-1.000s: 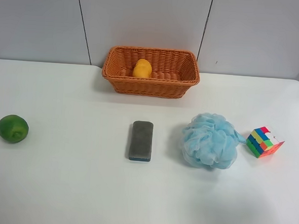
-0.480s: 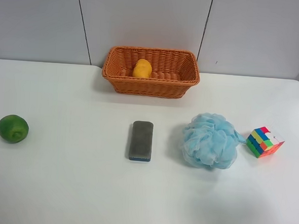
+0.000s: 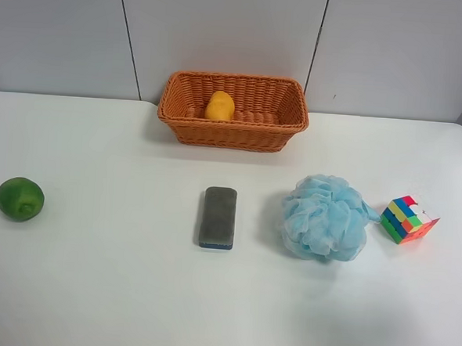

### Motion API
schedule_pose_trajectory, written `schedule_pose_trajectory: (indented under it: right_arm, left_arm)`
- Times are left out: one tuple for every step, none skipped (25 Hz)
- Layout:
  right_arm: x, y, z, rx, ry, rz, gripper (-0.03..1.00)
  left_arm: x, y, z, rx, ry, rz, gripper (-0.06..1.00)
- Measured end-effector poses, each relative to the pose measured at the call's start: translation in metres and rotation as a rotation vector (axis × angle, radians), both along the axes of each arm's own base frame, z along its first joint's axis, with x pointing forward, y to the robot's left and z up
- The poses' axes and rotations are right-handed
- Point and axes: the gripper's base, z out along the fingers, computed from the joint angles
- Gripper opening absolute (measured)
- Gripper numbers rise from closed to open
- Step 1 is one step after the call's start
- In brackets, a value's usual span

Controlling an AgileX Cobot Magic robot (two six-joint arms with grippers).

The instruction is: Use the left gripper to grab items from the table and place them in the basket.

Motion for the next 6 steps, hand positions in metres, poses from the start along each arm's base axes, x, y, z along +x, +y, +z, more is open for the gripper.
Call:
schedule_pose_trajectory:
  right_arm:
    - [0.0000,0.0000,0.0000,0.000,0.000,0.000,0.99]
    - [0.0000,0.0000,0.0000,0.000,0.000,0.000,0.99]
    - [0.0000,0.0000,0.0000,0.000,0.000,0.000,0.99]
    - [0.0000,0.0000,0.0000,0.000,0.000,0.000,0.99]
    - [0.0000,0.0000,0.0000,0.000,0.000,0.000,0.99]
    - [0.0000,0.0000,0.0000,0.000,0.000,0.000,0.99]
  left_arm:
    - [0.0000,0.0000,0.0000,0.000,0.000,0.000,0.99]
    - [0.0000,0.0000,0.0000,0.000,0.000,0.000,0.99]
    - [0.0000,0.0000,0.0000,0.000,0.000,0.000,0.99]
    - [0.0000,0.0000,0.0000,0.000,0.000,0.000,0.99]
    - [0.0000,0.0000,0.0000,0.000,0.000,0.000,0.99]
    - [0.0000,0.0000,0.0000,0.000,0.000,0.000,0.99]
